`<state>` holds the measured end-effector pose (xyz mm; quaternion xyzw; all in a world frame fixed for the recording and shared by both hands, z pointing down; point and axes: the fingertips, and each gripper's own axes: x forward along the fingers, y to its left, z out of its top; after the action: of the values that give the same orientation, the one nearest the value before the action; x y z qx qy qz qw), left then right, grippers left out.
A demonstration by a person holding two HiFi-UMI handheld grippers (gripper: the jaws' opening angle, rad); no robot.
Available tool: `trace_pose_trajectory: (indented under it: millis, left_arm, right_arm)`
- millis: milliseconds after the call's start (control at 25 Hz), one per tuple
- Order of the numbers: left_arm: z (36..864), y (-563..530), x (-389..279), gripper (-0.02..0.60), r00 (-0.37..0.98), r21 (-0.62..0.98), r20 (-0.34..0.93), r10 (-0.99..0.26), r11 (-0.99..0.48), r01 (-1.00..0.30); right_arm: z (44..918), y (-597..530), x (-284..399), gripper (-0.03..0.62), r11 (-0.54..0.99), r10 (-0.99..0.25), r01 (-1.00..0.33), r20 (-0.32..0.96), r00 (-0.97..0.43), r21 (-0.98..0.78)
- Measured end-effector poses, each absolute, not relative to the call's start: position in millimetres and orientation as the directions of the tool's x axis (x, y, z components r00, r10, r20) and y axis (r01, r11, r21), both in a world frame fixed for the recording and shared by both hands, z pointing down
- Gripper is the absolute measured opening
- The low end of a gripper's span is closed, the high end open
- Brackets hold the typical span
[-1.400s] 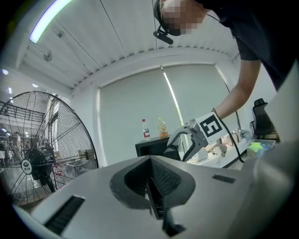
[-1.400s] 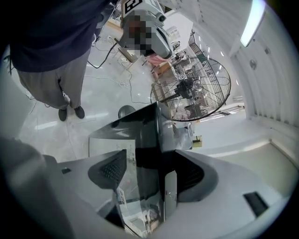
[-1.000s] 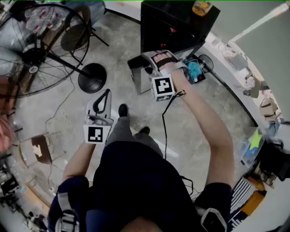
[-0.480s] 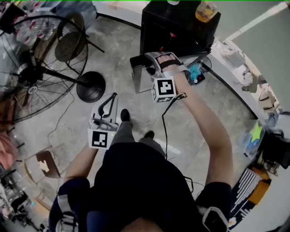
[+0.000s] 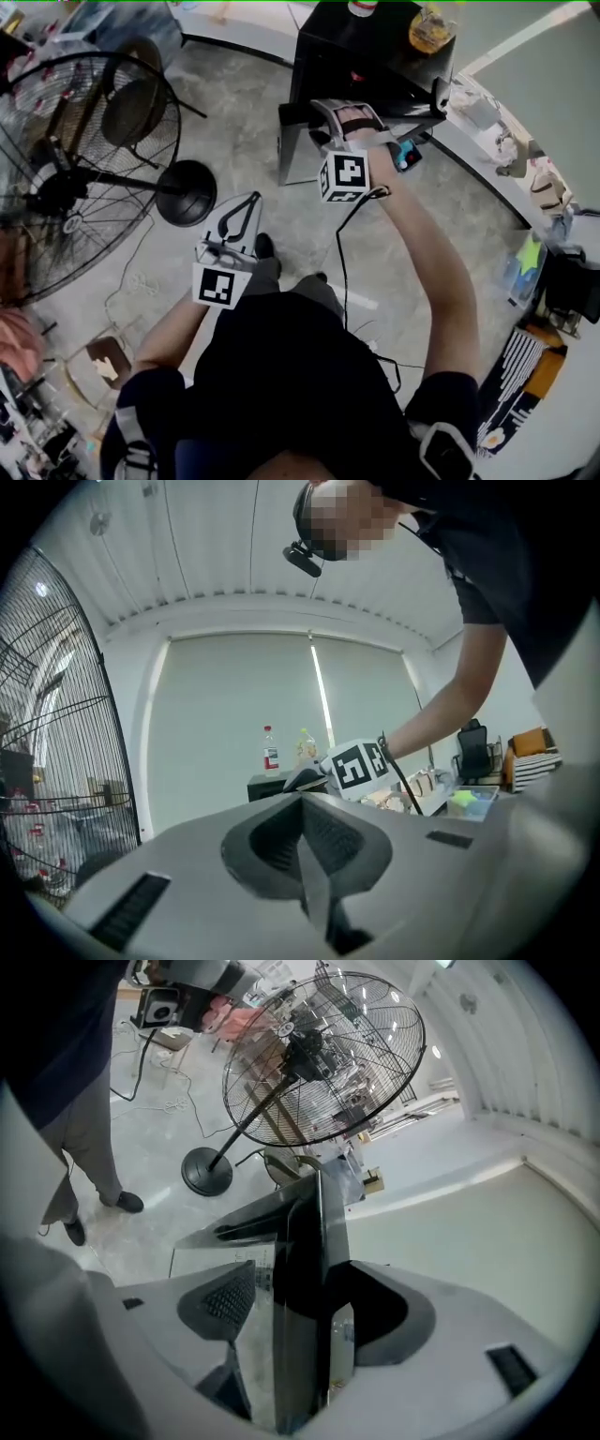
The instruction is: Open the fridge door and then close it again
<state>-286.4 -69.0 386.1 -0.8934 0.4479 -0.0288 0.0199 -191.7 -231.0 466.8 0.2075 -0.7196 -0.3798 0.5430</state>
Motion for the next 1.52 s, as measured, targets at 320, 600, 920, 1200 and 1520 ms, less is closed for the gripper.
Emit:
trace_pose_trajectory:
  millis: [320,600,920,1200,1520]
  left_arm:
    - [389,-101,-290,0.023,0.641,-0.051,0.024,-0.767,-0.642,-0.765]
    - [390,-123,-283,0.023,0.645,-0.117,0.032,-0.763,-0.644,-0.756]
    - [388,-142,-283,0.023,0.6,-0.024,0.029,-0.799,-0.601,-0.799]
    - [387,-153,-281,0.023,0.602,-0.04,0.03,-0.798,-0.602,-0.797]
    - [392,-164,-286,0.023,0.59,-0.024,0.04,-0.807,-0.591,-0.807]
  right_arm:
    - [467,-272,-194,0.328,0.627,-0.745,0.041,0.614,-0.261,0.778]
    - [467,-307,-189,0.328,0.621,-0.764,-0.016,0.601,-0.234,0.783]
    - [466,-341,-184,0.327,0.612,-0.782,-0.065,0.592,-0.195,0.788]
    - [466,-366,-177,0.326,0.603,-0.795,-0.11,0.586,-0.156,0.79]
    - [469,-390,-168,0.327,0.585,-0.811,-0.154,0.575,-0.104,0.796]
